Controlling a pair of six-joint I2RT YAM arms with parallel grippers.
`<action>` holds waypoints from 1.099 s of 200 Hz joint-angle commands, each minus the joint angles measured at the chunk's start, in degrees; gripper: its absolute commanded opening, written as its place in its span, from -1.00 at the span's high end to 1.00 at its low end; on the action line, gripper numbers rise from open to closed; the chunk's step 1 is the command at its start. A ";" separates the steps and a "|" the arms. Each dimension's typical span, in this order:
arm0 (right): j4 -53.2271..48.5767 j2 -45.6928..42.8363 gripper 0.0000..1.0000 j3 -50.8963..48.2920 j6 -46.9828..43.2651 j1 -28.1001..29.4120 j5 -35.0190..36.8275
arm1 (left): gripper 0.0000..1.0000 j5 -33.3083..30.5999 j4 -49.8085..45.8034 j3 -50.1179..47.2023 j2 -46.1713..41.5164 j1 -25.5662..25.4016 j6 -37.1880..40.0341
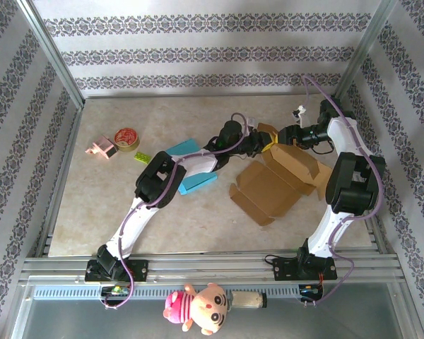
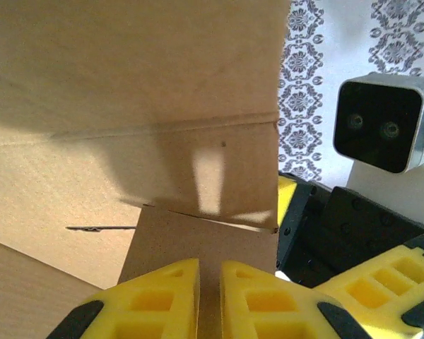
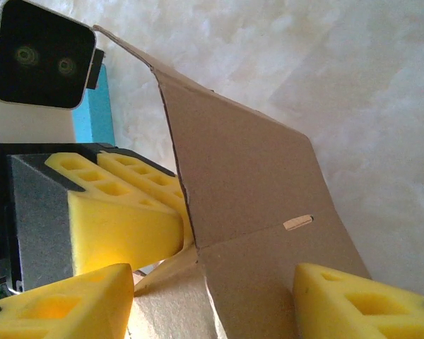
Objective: Fold the paper box
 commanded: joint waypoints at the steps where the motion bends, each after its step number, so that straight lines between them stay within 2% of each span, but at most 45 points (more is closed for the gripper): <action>1: -0.43 0.60 -0.22 1.24 0.34 -0.23 0.64 | 0.64 -0.82 8.59 -0.78 0.67 -0.31 -7.38; 22: -0.44 0.42 -0.21 1.26 0.48 -0.27 1.05 | 0.53 -1.88 13.77 -2.76 0.51 0.61 -11.06; 40: -0.43 0.17 -0.21 1.09 0.48 -0.26 1.32 | 0.49 -2.79 9.55 -7.38 -3.38 2.89 -3.62; 49: -0.53 0.18 -0.20 1.09 0.51 -0.18 1.46 | 0.49 -4.18 2.13 -9.95 -6.75 3.75 4.30; 71: -1.11 0.29 -0.19 1.35 0.52 -0.27 2.65 | 0.50 -13.49 -24.06 -9.79 -12.99 3.38 26.34; 86: -1.13 0.43 -0.18 1.24 0.72 -0.26 3.13 | 0.50 -13.51 -33.32 -5.63 -11.76 2.86 33.25; 109: -1.03 0.55 -0.18 1.26 0.94 -0.24 2.92 | 0.46 -10.37 -33.71 -2.42 -8.18 2.60 34.57; 136: -1.06 0.50 -0.18 1.35 0.83 -0.27 3.16 | 0.18 -7.26 -34.25 3.03 -3.80 1.47 37.10; 157: -1.27 0.38 -0.18 1.49 0.69 -0.24 3.18 | 0.10 -5.62 -35.73 7.21 -0.93 0.49 38.47; 207: -0.90 0.51 -0.17 1.09 0.83 -0.14 2.92 | 0.09 -5.42 -38.49 11.95 3.42 -0.62 38.79; 220: -0.86 0.63 -0.17 1.09 0.81 -0.16 2.83 | 0.23 -3.57 -37.64 12.68 4.00 -0.82 38.72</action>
